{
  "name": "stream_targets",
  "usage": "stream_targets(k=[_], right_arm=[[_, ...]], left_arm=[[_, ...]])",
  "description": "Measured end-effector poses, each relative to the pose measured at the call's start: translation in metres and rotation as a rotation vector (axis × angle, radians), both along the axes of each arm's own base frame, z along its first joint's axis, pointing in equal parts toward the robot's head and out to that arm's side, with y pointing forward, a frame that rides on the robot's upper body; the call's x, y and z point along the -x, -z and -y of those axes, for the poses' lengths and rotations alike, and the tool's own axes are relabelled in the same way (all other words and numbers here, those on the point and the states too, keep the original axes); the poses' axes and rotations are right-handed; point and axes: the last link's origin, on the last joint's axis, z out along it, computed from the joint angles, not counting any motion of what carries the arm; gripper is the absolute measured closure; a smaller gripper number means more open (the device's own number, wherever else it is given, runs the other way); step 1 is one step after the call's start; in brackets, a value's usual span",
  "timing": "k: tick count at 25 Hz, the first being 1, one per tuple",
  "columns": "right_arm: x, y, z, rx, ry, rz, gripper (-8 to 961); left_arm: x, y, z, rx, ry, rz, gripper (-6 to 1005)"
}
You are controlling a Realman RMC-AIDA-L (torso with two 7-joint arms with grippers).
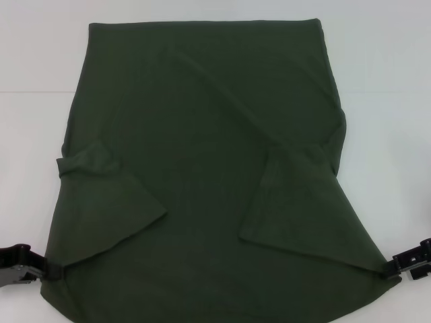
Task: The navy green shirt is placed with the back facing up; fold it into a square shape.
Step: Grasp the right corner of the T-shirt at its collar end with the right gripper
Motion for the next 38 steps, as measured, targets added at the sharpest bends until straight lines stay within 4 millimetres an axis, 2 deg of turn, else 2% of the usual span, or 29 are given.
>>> stream_targets(k=[27, 38], right_arm=[[0.009, 0.022, -0.004, 0.025, -0.039, -0.007, 176], [0.019, 0.034, -0.006, 0.053, -0.059, -0.033, 177]], left_arm=[[0.000, 0.002, 0.000, -0.002, -0.002, 0.002, 951], [-0.001, 0.003, -0.001, -0.002, -0.001, 0.003, 950]])
